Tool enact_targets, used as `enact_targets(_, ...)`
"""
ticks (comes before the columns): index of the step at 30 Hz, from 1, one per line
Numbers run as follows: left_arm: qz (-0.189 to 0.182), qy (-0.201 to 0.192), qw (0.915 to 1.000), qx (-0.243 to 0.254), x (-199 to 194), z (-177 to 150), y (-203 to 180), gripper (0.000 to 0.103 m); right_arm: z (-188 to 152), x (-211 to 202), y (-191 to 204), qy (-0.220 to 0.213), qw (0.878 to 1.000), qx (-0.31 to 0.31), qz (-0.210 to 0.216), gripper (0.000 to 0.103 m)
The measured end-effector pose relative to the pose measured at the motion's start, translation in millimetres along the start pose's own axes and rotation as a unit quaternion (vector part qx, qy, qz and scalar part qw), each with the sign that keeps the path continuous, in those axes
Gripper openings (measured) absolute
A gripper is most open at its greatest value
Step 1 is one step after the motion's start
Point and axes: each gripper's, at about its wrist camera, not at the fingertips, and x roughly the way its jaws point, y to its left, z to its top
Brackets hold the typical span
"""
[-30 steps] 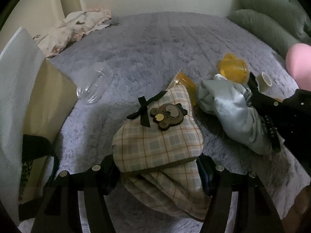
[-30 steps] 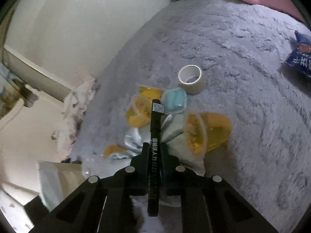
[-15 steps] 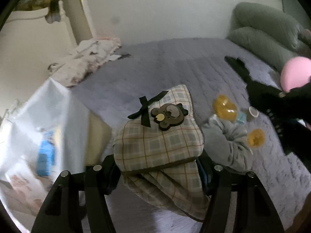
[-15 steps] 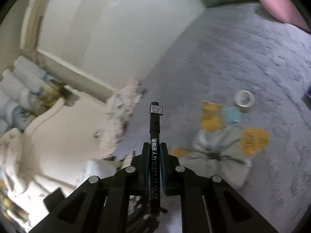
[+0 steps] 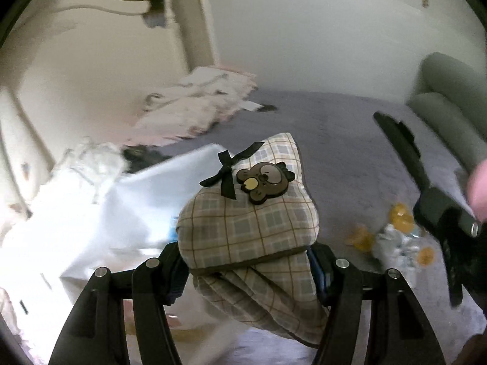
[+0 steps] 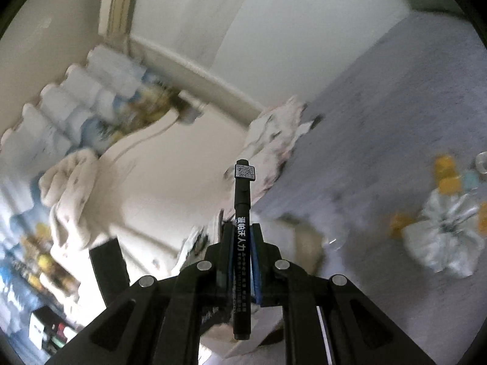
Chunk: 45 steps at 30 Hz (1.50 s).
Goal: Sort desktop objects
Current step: 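Lower the plaid pouch and black marker into the white paper bag, release both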
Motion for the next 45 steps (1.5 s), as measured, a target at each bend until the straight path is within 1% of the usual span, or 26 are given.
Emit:
enact_targets(3, 0.029, 0.006, 0.9994, -0.015, 0.7, -1.5, 24.7, 0.064, -12.2, 22.8, 27.8, 0.038, 0.999, -0.037, -0.012, 0.01)
enact_targets(8, 0.047, 0.017, 0.9966, -0.066, 2.1, -3.7, 73.4, 0.064, -26.0, 76.5, 61.4, 0.111, 0.992, -0.058, -0.011, 0.01)
enact_targets(10, 0.056, 0.03, 0.994, -0.089, 14.4, -2.7, 92.8, 0.064, -32.0, 98.5, 71.4, 0.136, 0.988, -0.07, -0.013, 0.01)
enact_targets(12, 0.054, 0.053, 0.9912, -0.109, 27.3, -8.0, 102.0, 0.064, -37.4, 125.3, 77.8, 0.166, 0.983, -0.071, -0.017, 0.01)
enact_targets(15, 0.041, 0.1, 0.9855, -0.13, 63.1, -20.0, 112.6, 0.064, -49.8, 156.0, 76.3, 0.197, 0.977, -0.073, -0.038, 0.01)
enact_targets(16, 0.031, 0.125, 0.9809, -0.146, 79.8, -26.1, 116.7, 0.063, -55.2, 166.2, 73.4, 0.207, 0.975, -0.071, -0.046, 0.011)
enact_targets(18, 0.021, 0.147, 0.9741, -0.171, 99.2, -35.3, 121.5, 0.063, -65.5, 185.7, 65.2, 0.223, 0.97, -0.073, -0.07, 0.011)
enact_targets(19, 0.036, 0.155, 0.9726, -0.17, 108.1, -38.5, 121.7, 0.063, -70.2, 191.1, 59.7, 0.227, 0.968, -0.074, -0.077, 0.011)
enact_targets(21, 0.056, 0.164, 0.9721, -0.158, 116.4, -41.2, 117.0, 0.062, -75.1, 203.6, 44.6, 0.239, 0.966, -0.06, -0.085, 0.011)
enact_targets(23, 0.068, 0.163, 0.9726, -0.151, 123.2, -42.5, 111.0, 0.062, -78.8, 213.5, 27.9, 0.243, 0.964, -0.044, -0.094, 0.011)
enact_targets(24, 0.067, 0.159, 0.973, -0.154, 123.1, -42.0, 108.5, 0.061, -79.1, 217.1, 22.8, 0.24, 0.964, -0.046, -0.105, 0.011)
enact_targets(25, 0.064, 0.158, 0.9727, -0.158, 124.1, -42.5, 106.4, 0.062, -78.9, 222.4, 19.7, 0.245, 0.961, -0.05, -0.122, 0.01)
enact_targets(27, 0.07, 0.154, 0.9715, -0.166, 123.2, -44.3, 105.1, 0.062, -76.7, 224.9, 12.8, 0.246, 0.962, -0.032, -0.118, 0.011)
enact_targets(30, 0.067, 0.147, 0.9705, -0.179, 121.7, -46.5, 109.9, 0.065, -76.0, 227.8, 13.1, 0.239, 0.962, -0.04, -0.125, 0.011)
enact_targets(31, 0.066, 0.145, 0.9708, -0.179, 120.6, -47.0, 110.4, 0.067, -75.3, 228.5, 13.2, 0.238, 0.962, -0.046, -0.129, 0.011)
enact_targets(32, 0.062, 0.144, 0.9712, -0.18, 126.6, -46.1, 117.5, 0.073, -74.7, 228.0, 12.7, 0.235, 0.962, -0.049, -0.133, 0.011)
enact_targets(33, 0.057, 0.143, 0.9714, -0.181, 125.9, -46.2, 117.2, 0.076, -74.3, 226.3, 12.2, 0.23, 0.962, -0.051, -0.135, 0.014)
enact_targets(34, 0.05, 0.143, 0.972, -0.18, 125.7, -46.4, 117.1, 0.083, -73.3, 224.6, 10.4, 0.223, 0.963, -0.055, -0.143, 0.016)
enact_targets(35, 0.043, 0.145, 0.9724, -0.178, 126.1, -45.7, 118.0, 0.087, -73.6, 224.1, 13.8, 0.222, 0.962, -0.057, -0.147, 0.019)
enact_targets(36, 0.039, 0.149, 0.9728, -0.173, 125.9, -45.4, 117.0, 0.088, -72.4, 224.8, 11.5, 0.224, 0.961, -0.053, -0.151, 0.021)
enact_targets(38, 0.045, 0.156, 0.9744, -0.156, 123.1, -43.6, 114.9, 0.089, -70.4, 222.2, 4.3, 0.228, 0.961, -0.035, -0.15, 0.031)
enact_targets(39, 0.057, 0.157, 0.975, -0.147, 120.7, -42.5, 114.4, 0.089, -68.5, 220.6, 0.8, 0.226, 0.963, -0.028, -0.146, 0.033)
enact_targets(40, 0.076, 0.155, 0.9755, -0.136, 117.1, -41.0, 114.5, 0.089, -67.1, 219.1, -0.1, 0.224, 0.964, -0.024, -0.142, 0.036)
enact_targets(41, 0.085, 0.152, 0.976, -0.131, 113.9, -39.8, 115.1, 0.089, -65.2, 217.5, -0.7, 0.222, 0.965, -0.022, -0.139, 0.038)
enact_targets(42, 0.093, 0.147, 0.9764, -0.128, 109.5, -38.0, 117.2, 0.089, -63.9, 215.8, 1.0, 0.219, 0.966, -0.023, -0.136, 0.039)
enact_targets(45, 0.098, 0.127, 0.9771, -0.14, 92.6, -32.4, 130.2, 0.089, -60.4, 211.0, 12.9, 0.212, 0.969, -0.035, -0.125, 0.049)
